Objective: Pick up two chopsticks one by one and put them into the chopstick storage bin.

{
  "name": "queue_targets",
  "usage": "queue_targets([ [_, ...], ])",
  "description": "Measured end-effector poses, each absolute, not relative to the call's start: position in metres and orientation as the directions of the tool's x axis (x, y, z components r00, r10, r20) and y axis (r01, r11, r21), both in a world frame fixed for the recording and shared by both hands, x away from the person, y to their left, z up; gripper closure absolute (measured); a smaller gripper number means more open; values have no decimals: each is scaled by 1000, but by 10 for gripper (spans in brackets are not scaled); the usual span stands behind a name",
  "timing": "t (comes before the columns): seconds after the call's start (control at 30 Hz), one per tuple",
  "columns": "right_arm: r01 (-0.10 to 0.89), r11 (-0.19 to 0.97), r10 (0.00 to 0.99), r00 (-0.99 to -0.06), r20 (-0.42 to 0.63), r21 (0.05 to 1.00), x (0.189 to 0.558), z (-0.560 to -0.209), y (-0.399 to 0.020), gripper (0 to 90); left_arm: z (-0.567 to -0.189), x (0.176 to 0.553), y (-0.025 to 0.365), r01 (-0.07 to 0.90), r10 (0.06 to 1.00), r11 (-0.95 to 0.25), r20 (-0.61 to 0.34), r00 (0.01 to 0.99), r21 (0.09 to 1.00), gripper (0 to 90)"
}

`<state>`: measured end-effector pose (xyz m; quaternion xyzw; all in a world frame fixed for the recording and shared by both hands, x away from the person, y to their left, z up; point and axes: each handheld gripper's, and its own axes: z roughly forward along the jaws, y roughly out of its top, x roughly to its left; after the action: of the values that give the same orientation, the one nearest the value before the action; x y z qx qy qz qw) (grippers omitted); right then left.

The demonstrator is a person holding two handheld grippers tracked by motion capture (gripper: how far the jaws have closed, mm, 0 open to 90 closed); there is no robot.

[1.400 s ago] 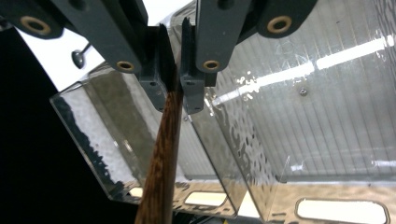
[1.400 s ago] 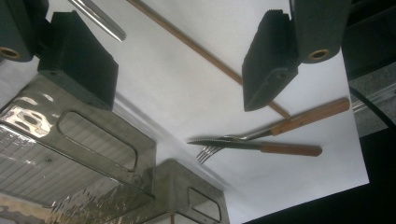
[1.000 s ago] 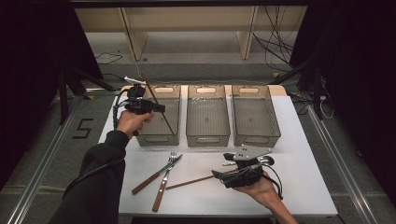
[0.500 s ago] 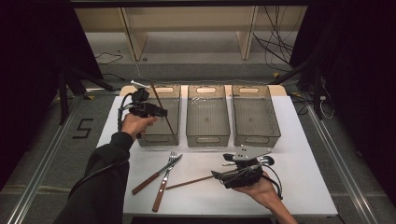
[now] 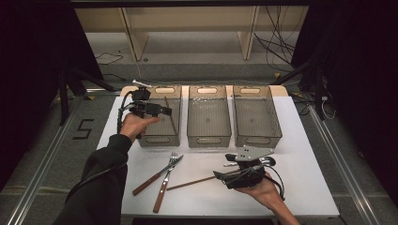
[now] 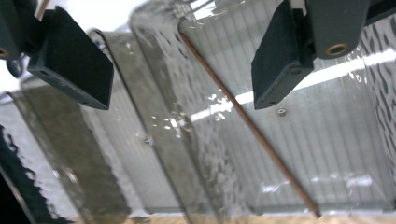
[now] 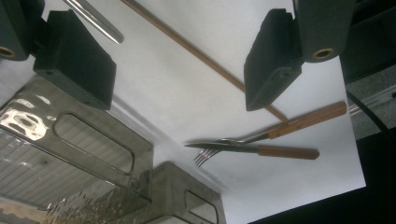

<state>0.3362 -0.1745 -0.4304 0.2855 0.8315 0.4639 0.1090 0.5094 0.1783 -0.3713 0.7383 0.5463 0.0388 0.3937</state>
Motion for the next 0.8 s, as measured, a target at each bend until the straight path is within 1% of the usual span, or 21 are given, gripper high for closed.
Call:
queue_targets([
  [0.07, 378, 398, 582, -809, 89, 836, 336, -430, -176, 258, -367, 500, 177, 757, 825, -111, -365, 432, 644, 189],
  [0.27, 380, 376, 593, -800, 95, 845, 334, -428, -183, 257, -357, 462, 167, 667, 779, -212, -288, 557, 714, 190],
  [0.33, 382, 366, 600, -794, 99, 848, 333, -428, -187, 257, -358, 449, 163, 648, 761, -251, -267, 591, 719, 189],
  [0.5, 389, 345, 616, -781, 107, 854, 331, -427, -195, 256, -368, 417, 148, 614, 709, -336, -237, 664, 714, 189],
  [0.6, 396, 331, 624, -773, 116, 856, 329, -427, -200, 256, -379, 404, 137, 607, 683, -391, -223, 695, 692, 191],
  [0.8, 407, 312, 644, -755, 123, 859, 327, -426, -210, 255, -400, 389, 121, 606, 657, -474, -200, 726, 639, 198],
])
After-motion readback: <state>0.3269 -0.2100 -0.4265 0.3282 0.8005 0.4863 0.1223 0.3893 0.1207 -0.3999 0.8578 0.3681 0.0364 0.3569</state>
